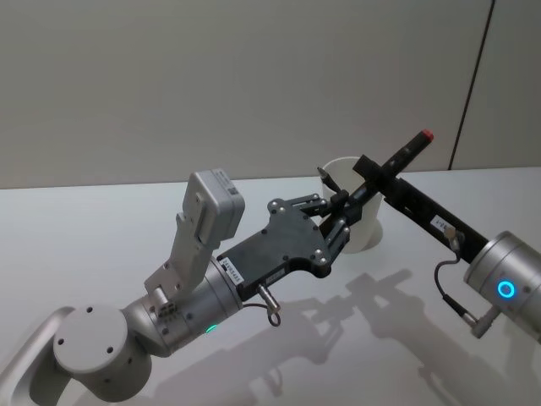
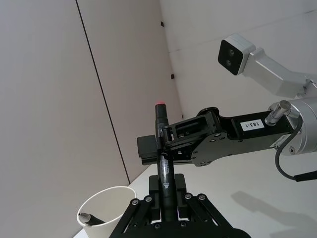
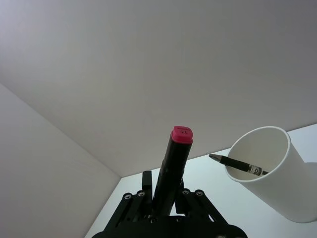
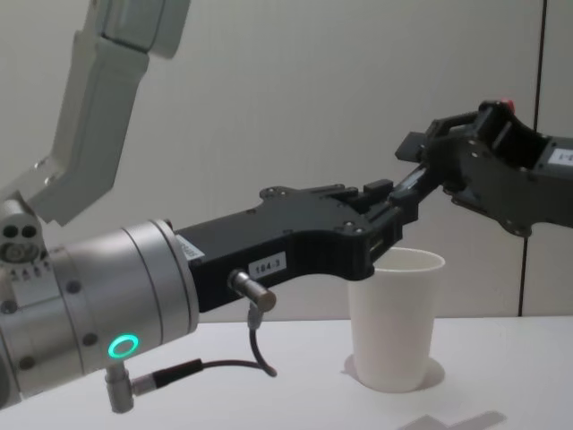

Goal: Place the pen into the pen holder.

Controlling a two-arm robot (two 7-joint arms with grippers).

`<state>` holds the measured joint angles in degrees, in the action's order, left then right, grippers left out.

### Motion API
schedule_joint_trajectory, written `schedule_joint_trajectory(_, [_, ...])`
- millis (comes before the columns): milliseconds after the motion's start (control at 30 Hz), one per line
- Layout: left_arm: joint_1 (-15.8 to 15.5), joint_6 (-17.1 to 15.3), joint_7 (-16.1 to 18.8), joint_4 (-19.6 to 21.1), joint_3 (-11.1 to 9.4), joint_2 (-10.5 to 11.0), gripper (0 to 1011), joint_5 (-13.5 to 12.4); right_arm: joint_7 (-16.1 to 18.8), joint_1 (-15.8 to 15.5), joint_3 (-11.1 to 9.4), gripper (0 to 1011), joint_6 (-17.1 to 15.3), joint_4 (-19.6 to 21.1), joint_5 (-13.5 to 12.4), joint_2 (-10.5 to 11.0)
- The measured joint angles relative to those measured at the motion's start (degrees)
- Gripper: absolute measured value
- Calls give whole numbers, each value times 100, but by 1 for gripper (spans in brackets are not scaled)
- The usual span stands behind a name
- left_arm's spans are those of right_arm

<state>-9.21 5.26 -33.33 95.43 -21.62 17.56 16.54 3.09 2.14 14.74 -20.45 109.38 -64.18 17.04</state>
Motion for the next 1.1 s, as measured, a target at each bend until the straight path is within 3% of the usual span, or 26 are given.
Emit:
schedule_joint_trajectory(933, [0,1,1,0,1,0,178,4,-10,9,7,213,3,-9,9,-8])
schedule_joint_trajectory(1100, [-1,8,1,4,3,0,275,8,-25,9,3,207,2,-14,17,-6])
